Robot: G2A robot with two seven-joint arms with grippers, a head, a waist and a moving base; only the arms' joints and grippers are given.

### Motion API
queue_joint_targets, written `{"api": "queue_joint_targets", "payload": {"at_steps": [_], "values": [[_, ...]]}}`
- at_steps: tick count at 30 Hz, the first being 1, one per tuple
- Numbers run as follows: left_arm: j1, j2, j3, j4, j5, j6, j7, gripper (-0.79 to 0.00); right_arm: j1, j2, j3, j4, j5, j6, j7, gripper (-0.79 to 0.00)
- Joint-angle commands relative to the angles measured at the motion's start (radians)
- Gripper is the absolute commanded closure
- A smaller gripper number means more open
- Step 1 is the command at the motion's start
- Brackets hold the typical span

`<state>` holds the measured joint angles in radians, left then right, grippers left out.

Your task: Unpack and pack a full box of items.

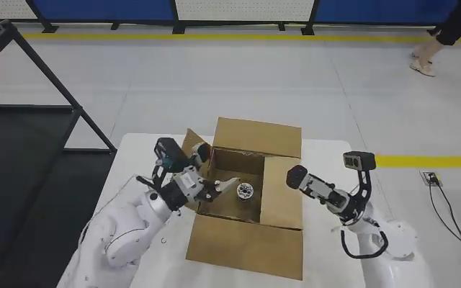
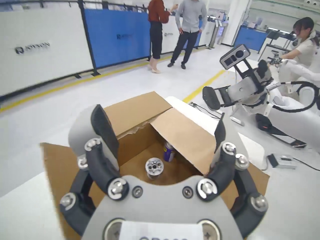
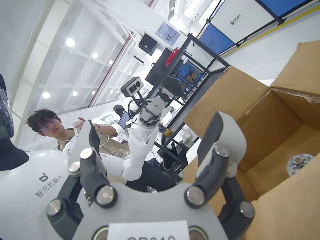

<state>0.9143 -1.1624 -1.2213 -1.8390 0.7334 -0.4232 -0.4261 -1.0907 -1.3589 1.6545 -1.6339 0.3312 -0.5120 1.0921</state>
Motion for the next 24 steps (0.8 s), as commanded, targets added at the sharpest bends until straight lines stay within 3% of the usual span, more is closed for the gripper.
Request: {"api": "queue_joint_targets", "payload": {"at_steps": [1,4,15,19,24], "values": [[-0.085,-0.014,0.072,0.087,-0.1,0.02,-0.055,-0.785,-0.038,0.006,0.029,-0.021,0.017,-0.007,0.003,-0.785],[-0.187,-0.036,0.167,0.189,-0.206,0.055,-0.17,-0.785,-0.081,0.015,0.056,-0.042,0.03,0.007,0.004,-0.785],[-0.187,-0.036,0.167,0.189,-0.206,0.055,-0.17,-0.785,-0.087,0.016,0.059,-0.045,0.031,0.013,-0.003,-0.785],[-0.174,-0.043,0.175,0.251,-0.318,0.086,-0.169,-0.785,-0.095,0.019,0.053,-0.073,0.016,0.026,-0.032,-0.785],[-0.24,-0.07,0.254,0.357,-0.456,0.154,-0.249,-0.785,-0.122,0.031,0.072,-0.097,0.012,0.034,-0.03,-0.785]]}}
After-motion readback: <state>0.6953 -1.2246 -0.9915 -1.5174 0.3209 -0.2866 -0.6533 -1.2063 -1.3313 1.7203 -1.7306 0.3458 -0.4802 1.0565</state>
